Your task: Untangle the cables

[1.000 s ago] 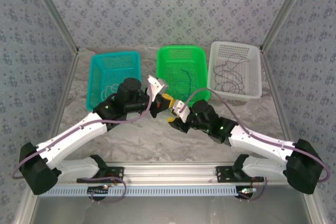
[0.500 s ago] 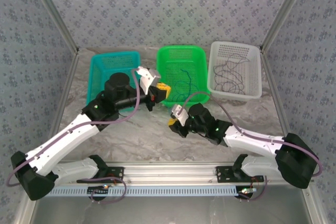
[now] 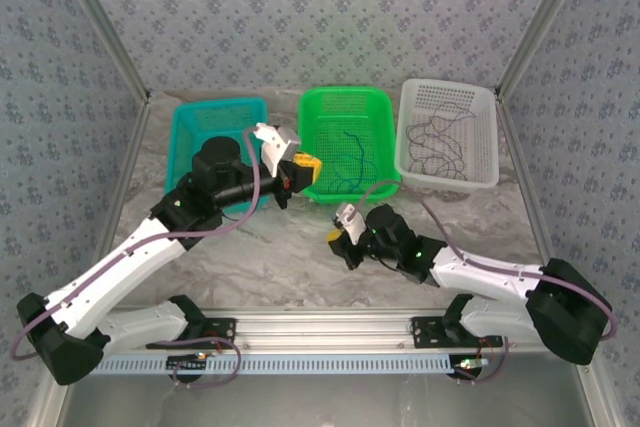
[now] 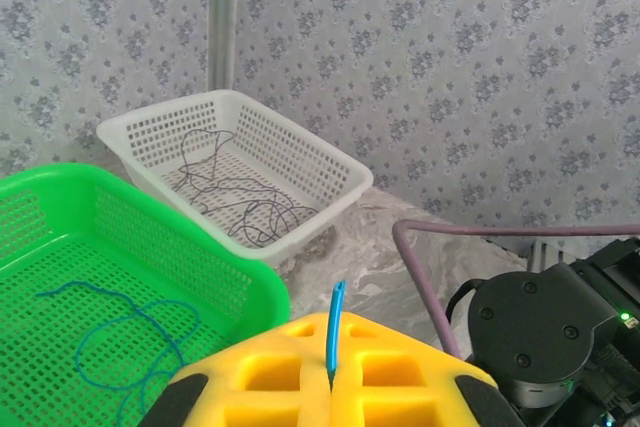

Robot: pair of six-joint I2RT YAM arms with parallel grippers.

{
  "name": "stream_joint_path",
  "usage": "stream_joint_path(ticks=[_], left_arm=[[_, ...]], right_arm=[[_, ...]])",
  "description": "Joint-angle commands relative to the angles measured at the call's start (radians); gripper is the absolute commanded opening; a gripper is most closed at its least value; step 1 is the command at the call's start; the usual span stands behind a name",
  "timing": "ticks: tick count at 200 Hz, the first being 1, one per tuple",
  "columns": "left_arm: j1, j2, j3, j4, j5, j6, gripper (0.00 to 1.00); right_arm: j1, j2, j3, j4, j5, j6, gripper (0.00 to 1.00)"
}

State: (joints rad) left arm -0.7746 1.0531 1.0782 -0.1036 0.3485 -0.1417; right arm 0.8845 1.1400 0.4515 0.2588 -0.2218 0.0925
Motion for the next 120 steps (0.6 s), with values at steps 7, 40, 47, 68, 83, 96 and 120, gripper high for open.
stream_joint_path(ticks=[7,40,47,68,83,96,120], left_arm=[[0.010,-0.052,-0.003,0.086,-0.036,0.011,0.01],[0.009,-0.045,-0.029,0.119,0.000,0.001,0.01],[0.008,-0.042,-0.032,0.123,0.009,0.001,0.00],[0.010,-0.040,-0.036,0.128,0.011,0.003,0.01],[0.010,-0.041,-0.034,0.125,-0.003,0.013,0.01],[0.009,-0.040,-0.030,0.116,-0.009,0.024,0.01],[0.010,-0.038,-0.024,0.114,-0.006,0.028,0.01]], right_arm=[[-0.036,-0.003,-0.006,-0.048,0.013,0.140,0.00],[-0.063,0.020,0.038,-0.076,-0.083,0.219,0.00],[-0.063,0.027,0.051,-0.088,-0.099,0.216,0.00],[-0.060,0.050,0.082,-0.117,-0.146,0.192,0.00],[-0.061,0.061,0.092,-0.124,-0.185,0.186,0.00],[-0.063,0.075,0.108,-0.151,-0.205,0.180,0.01],[-0.064,0.090,0.123,-0.177,-0.208,0.170,0.11]])
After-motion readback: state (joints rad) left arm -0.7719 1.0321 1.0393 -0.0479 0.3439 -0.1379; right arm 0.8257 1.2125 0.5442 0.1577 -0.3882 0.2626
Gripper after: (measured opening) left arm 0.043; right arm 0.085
